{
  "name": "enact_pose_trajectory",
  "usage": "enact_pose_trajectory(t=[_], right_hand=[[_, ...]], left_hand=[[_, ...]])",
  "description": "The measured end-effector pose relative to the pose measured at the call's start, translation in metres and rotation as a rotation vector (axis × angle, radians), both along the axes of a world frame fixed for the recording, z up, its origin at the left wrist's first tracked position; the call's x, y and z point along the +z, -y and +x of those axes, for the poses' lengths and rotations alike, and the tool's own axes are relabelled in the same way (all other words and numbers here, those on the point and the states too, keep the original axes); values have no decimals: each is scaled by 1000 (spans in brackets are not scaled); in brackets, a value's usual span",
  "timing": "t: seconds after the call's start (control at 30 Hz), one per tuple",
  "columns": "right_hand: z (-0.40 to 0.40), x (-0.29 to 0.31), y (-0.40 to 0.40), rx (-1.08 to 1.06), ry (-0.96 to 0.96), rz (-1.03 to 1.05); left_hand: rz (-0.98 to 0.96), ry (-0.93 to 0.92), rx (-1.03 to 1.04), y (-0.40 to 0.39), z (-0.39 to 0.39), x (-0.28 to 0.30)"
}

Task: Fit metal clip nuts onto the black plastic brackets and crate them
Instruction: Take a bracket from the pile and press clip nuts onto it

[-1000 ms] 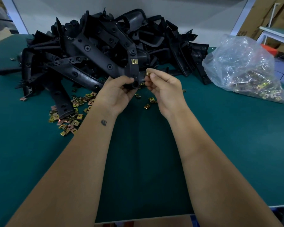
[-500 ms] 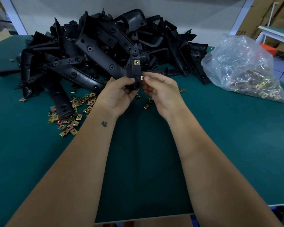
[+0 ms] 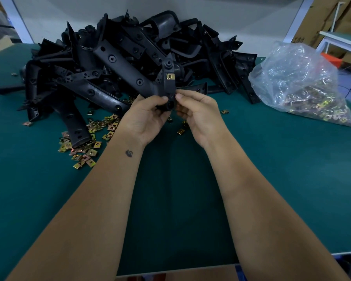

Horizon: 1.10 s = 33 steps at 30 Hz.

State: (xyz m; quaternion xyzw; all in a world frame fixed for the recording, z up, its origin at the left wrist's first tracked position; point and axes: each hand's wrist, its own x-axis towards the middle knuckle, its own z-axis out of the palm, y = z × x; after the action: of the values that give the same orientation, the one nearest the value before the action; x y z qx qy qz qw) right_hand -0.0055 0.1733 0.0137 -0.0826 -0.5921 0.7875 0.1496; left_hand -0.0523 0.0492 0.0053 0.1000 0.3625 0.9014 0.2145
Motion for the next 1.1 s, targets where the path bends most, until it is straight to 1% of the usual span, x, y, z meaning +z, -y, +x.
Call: enact_pose_trajectory(t=[0.17,0.27,0.43,0.63,0.87,0.97,1.1], right_hand=[[1,1,-2,1,-31,-105],[1,1,-3,-13,-18,-98],[2,1,-4,33,-22,-86],[2,1,-3,53,-26,-85],[2,2,1,6,-50,-82],[2,2,0,-36,-60,-70],[3,1,-1,-32,-59,-26]], left_hand=[[19,26,-7,0,-1,0],[19,37,1,0,-2,0],[-9,17,1,0,0,1],[7,24,11,0,0,0],[-57,-69,-43,1,2,1],[-133,-124,-74,2,4,2],[-222,-127,-76,0,6,3]])
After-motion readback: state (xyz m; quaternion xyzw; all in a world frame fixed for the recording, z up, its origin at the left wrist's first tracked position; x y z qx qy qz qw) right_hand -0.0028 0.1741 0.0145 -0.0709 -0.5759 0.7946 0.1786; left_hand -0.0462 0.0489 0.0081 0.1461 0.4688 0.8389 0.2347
